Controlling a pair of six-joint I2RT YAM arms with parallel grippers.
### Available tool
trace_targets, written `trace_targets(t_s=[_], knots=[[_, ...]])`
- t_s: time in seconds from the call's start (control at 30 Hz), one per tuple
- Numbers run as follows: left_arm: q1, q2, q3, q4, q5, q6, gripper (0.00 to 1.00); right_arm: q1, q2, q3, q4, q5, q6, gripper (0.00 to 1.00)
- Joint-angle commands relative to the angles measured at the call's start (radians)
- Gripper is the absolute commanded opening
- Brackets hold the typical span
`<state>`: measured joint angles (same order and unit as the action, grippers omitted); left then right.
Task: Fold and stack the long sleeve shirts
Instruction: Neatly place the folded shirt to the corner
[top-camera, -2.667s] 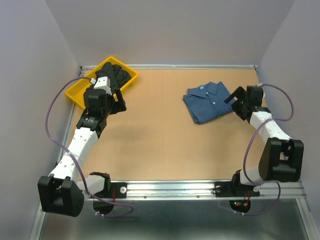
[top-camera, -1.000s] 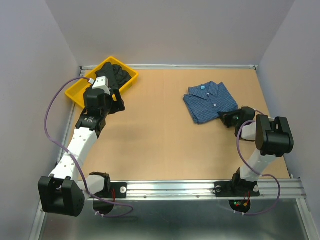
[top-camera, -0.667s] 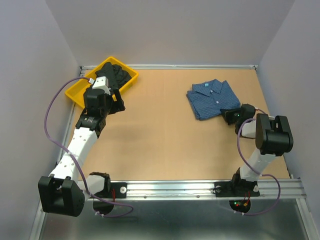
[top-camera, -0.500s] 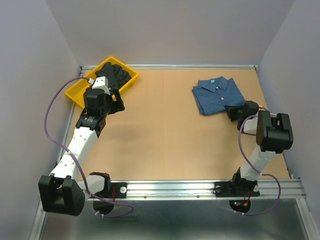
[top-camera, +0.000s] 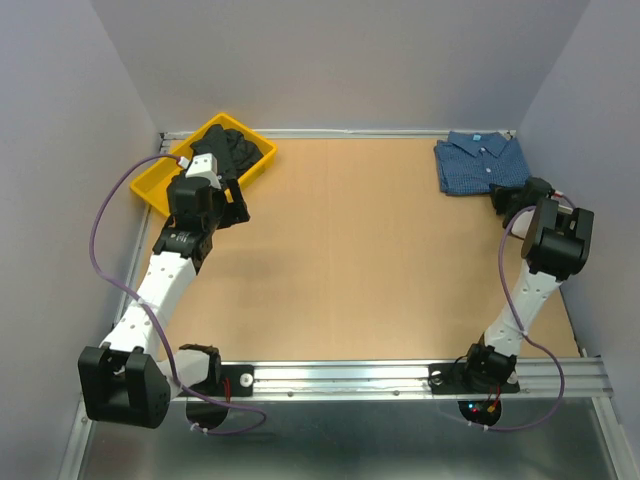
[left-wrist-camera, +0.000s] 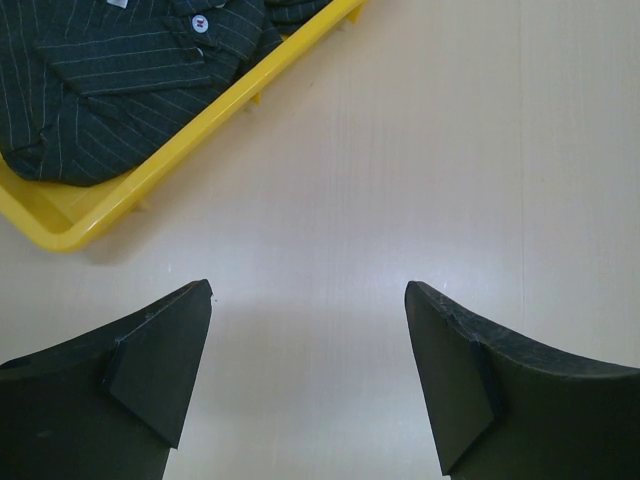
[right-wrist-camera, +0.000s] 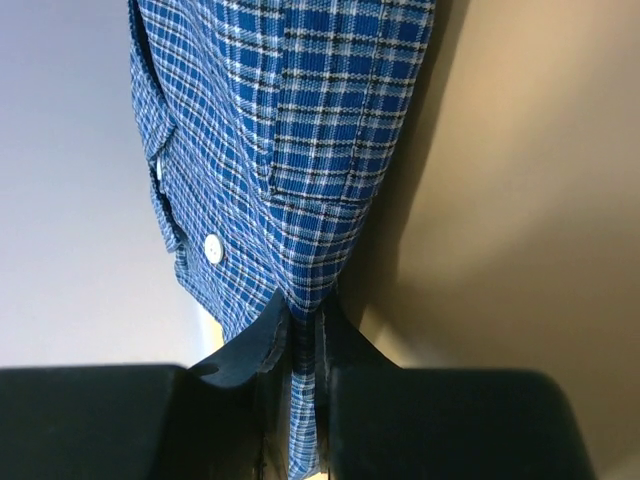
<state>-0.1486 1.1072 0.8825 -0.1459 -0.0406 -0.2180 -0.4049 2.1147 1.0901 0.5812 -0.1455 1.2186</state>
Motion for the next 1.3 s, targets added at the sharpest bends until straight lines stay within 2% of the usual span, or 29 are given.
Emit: trace_targets(t_s=[0.0, 0.27, 0.5, 0.57, 0.63, 0.87, 1.03, 1.1, 1.2, 1.23, 1.27], knots=[[0.004, 0.000, -0.002, 0.037, -0.004, 0.016, 0.89, -0.011, 0.089, 0.155, -0.037, -0.015, -0.027, 0.01], [0.006, 0.006, -0.004, 0.042, -0.005, 0.020, 0.89, -0.011, 0.260, 0.422, -0.107, -0.037, -0.031, 0.01], [0.006, 0.020, 0.000, 0.039, 0.007, 0.022, 0.89, -0.011, 0.298, 0.536, -0.172, -0.023, -0.071, 0.01], [0.006, 0.019, 0.001, 0.039, 0.007, 0.022, 0.89, -0.011, 0.295, 0.525, -0.181, -0.023, -0.058, 0.09], [0.006, 0.017, 0.001, 0.039, 0.007, 0.022, 0.89, -0.011, 0.278, 0.483, -0.181, -0.014, -0.044, 0.11], [0.006, -0.012, -0.004, 0.040, 0.008, 0.019, 0.89, -0.026, 0.199, 0.357, -0.181, 0.007, -0.042, 0.11], [0.006, -0.020, -0.005, 0.040, 0.010, 0.019, 0.89, -0.041, 0.182, 0.332, -0.179, 0.009, -0.056, 0.13], [0.006, -0.023, -0.005, 0.042, 0.008, 0.019, 0.89, -0.046, 0.179, 0.329, -0.182, 0.006, -0.059, 0.18], [0.006, -0.023, -0.005, 0.042, 0.008, 0.019, 0.89, -0.048, 0.163, 0.320, -0.181, -0.003, -0.082, 0.46], [0.006, -0.023, -0.004, 0.040, 0.007, 0.019, 0.89, -0.046, 0.150, 0.317, -0.181, -0.012, -0.096, 0.62], [0.006, -0.023, -0.004, 0.042, 0.007, 0.019, 0.89, -0.048, 0.140, 0.309, -0.182, -0.019, -0.100, 0.68]])
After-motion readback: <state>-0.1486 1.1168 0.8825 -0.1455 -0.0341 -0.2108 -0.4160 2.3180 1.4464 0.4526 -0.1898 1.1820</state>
